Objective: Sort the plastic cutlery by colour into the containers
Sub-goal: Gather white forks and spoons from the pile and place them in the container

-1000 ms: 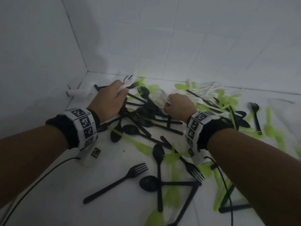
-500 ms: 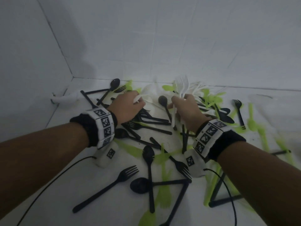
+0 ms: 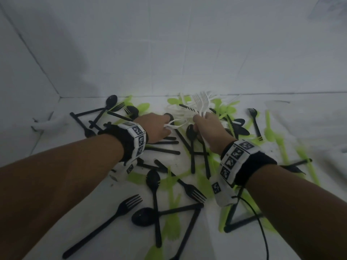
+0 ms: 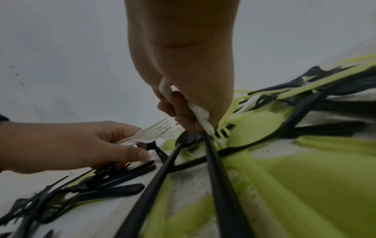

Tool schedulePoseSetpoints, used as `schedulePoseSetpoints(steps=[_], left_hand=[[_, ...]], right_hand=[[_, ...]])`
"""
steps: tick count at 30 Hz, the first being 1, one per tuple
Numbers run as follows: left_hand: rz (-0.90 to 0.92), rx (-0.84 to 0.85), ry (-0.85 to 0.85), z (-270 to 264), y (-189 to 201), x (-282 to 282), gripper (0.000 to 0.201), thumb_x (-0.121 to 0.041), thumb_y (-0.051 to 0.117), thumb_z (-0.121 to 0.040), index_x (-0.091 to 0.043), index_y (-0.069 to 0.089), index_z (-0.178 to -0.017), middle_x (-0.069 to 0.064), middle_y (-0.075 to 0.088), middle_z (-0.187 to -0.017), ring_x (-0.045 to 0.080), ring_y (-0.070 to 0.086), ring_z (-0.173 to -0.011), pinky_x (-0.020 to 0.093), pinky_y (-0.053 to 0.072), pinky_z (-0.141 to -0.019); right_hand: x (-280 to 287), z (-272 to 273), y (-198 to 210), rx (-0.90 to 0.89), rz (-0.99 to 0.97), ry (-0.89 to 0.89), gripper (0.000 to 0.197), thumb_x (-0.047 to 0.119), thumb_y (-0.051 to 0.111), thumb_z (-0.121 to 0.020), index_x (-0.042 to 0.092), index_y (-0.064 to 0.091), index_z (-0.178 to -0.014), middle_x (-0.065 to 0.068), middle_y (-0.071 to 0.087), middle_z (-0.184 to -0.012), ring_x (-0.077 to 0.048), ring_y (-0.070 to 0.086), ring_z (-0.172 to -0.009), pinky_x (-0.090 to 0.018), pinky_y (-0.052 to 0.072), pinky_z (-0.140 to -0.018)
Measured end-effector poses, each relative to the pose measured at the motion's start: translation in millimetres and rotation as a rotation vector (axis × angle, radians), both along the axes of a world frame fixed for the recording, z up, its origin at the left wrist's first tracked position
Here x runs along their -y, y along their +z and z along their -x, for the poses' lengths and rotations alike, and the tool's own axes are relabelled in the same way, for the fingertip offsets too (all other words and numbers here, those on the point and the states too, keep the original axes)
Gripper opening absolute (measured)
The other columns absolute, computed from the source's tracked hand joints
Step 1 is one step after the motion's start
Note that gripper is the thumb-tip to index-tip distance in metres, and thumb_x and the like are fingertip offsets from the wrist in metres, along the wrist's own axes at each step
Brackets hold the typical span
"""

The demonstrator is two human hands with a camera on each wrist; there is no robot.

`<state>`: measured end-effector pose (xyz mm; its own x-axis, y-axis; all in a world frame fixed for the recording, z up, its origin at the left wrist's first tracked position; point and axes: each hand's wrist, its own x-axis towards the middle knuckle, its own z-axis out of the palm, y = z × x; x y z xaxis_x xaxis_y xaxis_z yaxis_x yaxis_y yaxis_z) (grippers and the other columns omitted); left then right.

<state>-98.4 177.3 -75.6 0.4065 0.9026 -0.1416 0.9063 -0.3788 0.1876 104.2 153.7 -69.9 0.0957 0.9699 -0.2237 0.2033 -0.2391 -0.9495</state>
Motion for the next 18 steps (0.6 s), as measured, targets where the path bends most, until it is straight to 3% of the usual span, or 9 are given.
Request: schedulePoseSetpoints(steps=[2,5,7,12,15,18], left_hand=[[-0.026,0.004,0.016,0.9,-1.1,1.3,0.029,-0.051,0.045,-0.101,-0.024,0.052,-0.111,0.001,0.059,-0.09,0.026,0.057,-0.081,0.034,0.043,-0.065],[-0.046,0.002,0.073,3.8,-2.0,3.4,0.024,-0.049,0.048,-0.102,-0.026,0.054,-0.102,0.0,0.057,-0.089,0.024,0.054,-0.08,0.033,0.042,-0.066],[-0.049,0.005,0.145,4.2,-2.3,6.1,0.022,-0.049,0.051,-0.1,-0.027,0.046,-0.101,-0.001,0.055,-0.089,0.025,0.054,-0.08,0.034,0.043,-0.067],[-0.043,0.047,0.062,0.2,3.1,15.2,0.034,-0.046,0.054,-0.099,-0.027,0.046,-0.126,-0.003,0.056,-0.099,0.024,0.056,-0.09,0.036,0.046,-0.074],[0.032,0.019,-0.005,0.3,3.0,18.6,0.022,-0.036,0.05,-0.102,-0.022,0.058,-0.116,0.004,0.065,-0.1,0.027,0.062,-0.093,0.036,0.047,-0.075],[0.041,0.039,0.027,0.8,2.9,19.7,0.022,-0.038,0.051,-0.101,-0.019,0.058,-0.109,0.002,0.06,-0.094,0.027,0.06,-0.09,0.034,0.04,-0.068]], right_hand=[[0.3,1.3,0.2,0.017,-0.001,-0.009,0.007,0.013,0.052,-0.096,0.007,0.052,-0.092,-0.007,0.052,-0.071,-0.014,0.04,-0.049,-0.022,0.032,-0.042],[-0.5,3.7,2.1,0.026,-0.01,-0.009,0.009,0.013,0.053,-0.098,0.007,0.053,-0.091,-0.009,0.056,-0.073,-0.014,0.041,-0.048,-0.021,0.033,-0.041],[-2.4,5.8,2.9,0.033,-0.013,0.005,0.009,0.014,0.053,-0.098,0.006,0.054,-0.094,-0.009,0.058,-0.075,-0.014,0.043,-0.05,-0.023,0.035,-0.043],[-6.6,11.5,2.9,0.043,-0.031,0.016,0.005,0.015,0.054,-0.096,0.011,0.055,-0.092,-0.008,0.059,-0.075,-0.017,0.048,-0.059,-0.029,0.04,-0.052],[-8.7,13.1,0.7,0.06,-0.027,0.028,0.006,0.014,0.054,-0.095,0.012,0.054,-0.09,-0.008,0.06,-0.074,-0.018,0.048,-0.059,-0.031,0.04,-0.054],[-10.4,13.3,0.3,0.078,-0.025,0.034,0.005,0.014,0.054,-0.094,0.01,0.054,-0.09,-0.008,0.06,-0.075,-0.018,0.049,-0.059,-0.032,0.04,-0.056]])
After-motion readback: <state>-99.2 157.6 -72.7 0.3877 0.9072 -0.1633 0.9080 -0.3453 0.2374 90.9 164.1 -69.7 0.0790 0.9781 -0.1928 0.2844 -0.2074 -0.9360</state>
